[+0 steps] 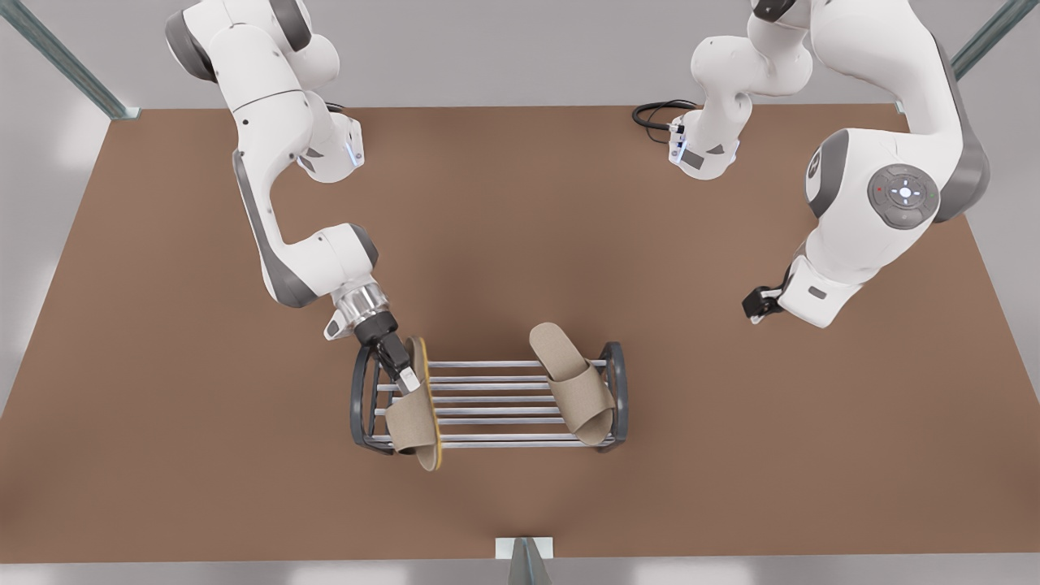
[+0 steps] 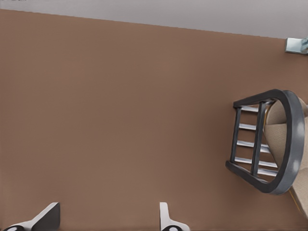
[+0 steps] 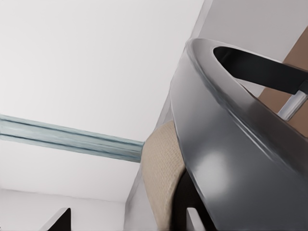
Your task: Place the right shoe on the shoe rack with the right arm, and place the left shoe on the shoe rack with the left arm
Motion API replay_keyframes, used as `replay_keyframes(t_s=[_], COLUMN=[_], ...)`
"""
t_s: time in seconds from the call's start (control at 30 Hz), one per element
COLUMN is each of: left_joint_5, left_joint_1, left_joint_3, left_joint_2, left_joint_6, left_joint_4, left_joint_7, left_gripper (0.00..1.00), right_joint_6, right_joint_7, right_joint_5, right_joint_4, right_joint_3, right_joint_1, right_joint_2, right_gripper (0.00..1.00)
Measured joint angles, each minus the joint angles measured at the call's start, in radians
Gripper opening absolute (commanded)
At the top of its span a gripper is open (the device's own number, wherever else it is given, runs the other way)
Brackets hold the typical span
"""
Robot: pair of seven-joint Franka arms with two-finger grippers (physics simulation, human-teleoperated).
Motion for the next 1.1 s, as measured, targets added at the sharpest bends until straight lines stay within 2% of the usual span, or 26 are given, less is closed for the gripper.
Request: replay_keyframes(t_s=[0.77, 0.9, 1.0, 1.1], left_joint_5=[0.0, 0.0, 0.0, 0.0], left_joint_1=[0.0, 0.0, 0.0, 0.0], left_joint_3=[0.0, -0.001, -0.001, -0.002], left_joint_2=[-0.003, -0.005, -0.005, -0.006], left_joint_6=[0.0, -0.001, -0.001, -0.001], left_joint_4=[0.002, 0.002, 0.002, 0.002], left_joint_7=[0.127, 0.136, 0.142, 0.147], left_gripper=[1.0, 1.0, 1.0, 1.0], right_joint_6=[-0.018, -0.013, -0.003, 0.028], right_joint_7=[0.068, 0.07, 0.073, 0.085], right_joint_5=[0.012, 0.012, 0.011, 0.005], right_joint_4=[-0.026, -0.106, -0.185, -0.133], right_joint_3=[0.006, 0.012, 0.014, 0.015], right_joint_1=[0.059, 0.06, 0.053, 0.026], right_joint_2=[0.003, -0.091, -0.216, -0.309], right_gripper=[0.91, 0.91, 0.91, 0.91])
